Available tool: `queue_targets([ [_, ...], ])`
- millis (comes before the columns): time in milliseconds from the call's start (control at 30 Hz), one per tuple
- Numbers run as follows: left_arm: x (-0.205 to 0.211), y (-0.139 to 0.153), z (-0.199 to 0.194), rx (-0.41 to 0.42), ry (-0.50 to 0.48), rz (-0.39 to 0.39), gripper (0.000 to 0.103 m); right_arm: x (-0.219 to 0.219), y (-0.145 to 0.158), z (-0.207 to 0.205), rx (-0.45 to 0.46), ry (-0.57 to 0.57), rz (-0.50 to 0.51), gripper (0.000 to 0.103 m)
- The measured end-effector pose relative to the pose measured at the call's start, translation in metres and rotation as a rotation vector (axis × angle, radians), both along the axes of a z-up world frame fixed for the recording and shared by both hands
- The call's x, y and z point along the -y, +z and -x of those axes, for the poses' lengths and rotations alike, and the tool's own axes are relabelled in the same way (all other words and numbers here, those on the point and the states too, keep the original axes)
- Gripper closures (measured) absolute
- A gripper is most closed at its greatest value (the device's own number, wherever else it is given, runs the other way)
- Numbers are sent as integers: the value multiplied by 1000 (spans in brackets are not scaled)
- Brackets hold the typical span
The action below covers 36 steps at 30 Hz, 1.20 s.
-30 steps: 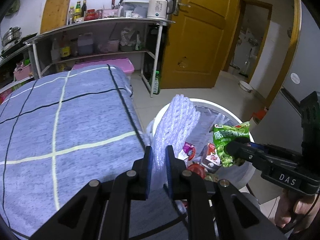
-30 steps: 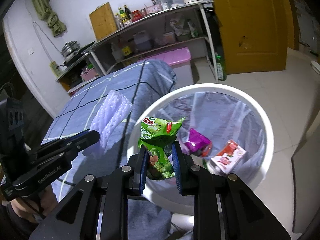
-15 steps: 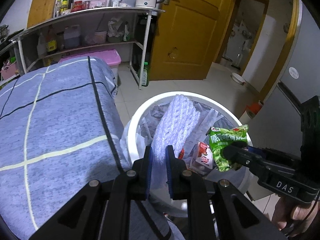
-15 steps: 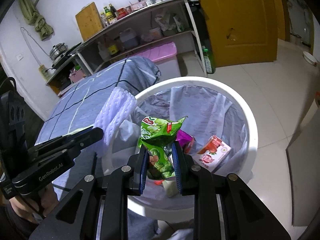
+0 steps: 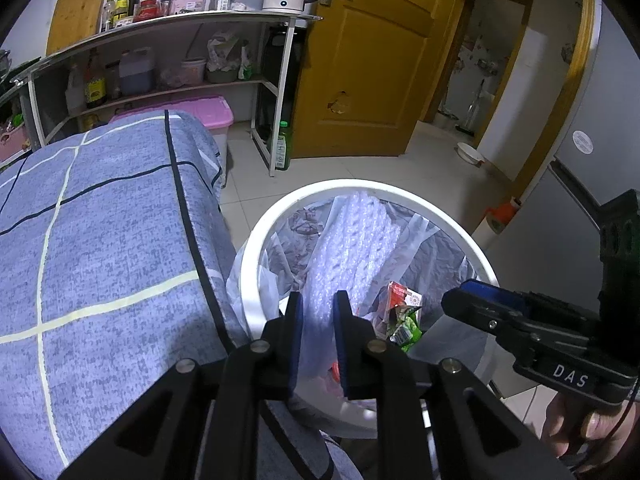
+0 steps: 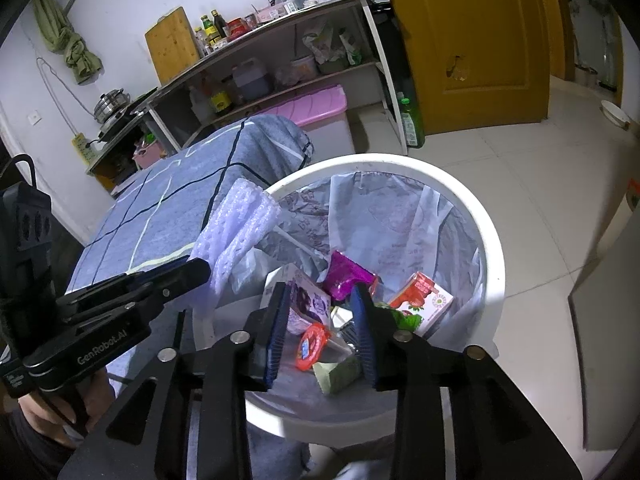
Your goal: Collect trash
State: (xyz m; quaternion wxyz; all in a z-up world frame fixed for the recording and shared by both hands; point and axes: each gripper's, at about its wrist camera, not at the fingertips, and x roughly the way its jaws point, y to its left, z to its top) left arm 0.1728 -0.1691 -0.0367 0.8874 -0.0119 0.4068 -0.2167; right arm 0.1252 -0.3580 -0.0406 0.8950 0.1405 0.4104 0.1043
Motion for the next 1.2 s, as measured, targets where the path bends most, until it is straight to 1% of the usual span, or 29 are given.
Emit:
queue_targets([
  [67, -1, 1, 0, 1, -1, 2, 82, 0, 1, 1, 3, -4, 3, 67],
  [133, -2, 2, 1, 0, 0, 7, 75, -1, 2, 3, 7, -5, 7, 65],
  [200, -4, 4, 3, 5, 3, 15, 58, -2, 5, 4, 12, -5, 9, 65],
  [233, -4, 4, 4, 8, 3, 21, 56, -2, 6, 5, 15, -4, 11, 65],
  [700, -22, 16, 23, 50, 34, 35, 56, -15, 19, 20, 58, 19, 31, 64],
  [1067, -57, 26, 60, 101, 107, 25, 56, -51, 32, 42, 116, 105, 38, 63],
  [1200, -71, 29, 76, 121, 139, 16, 56, -65, 34, 52, 136, 141, 40, 62],
])
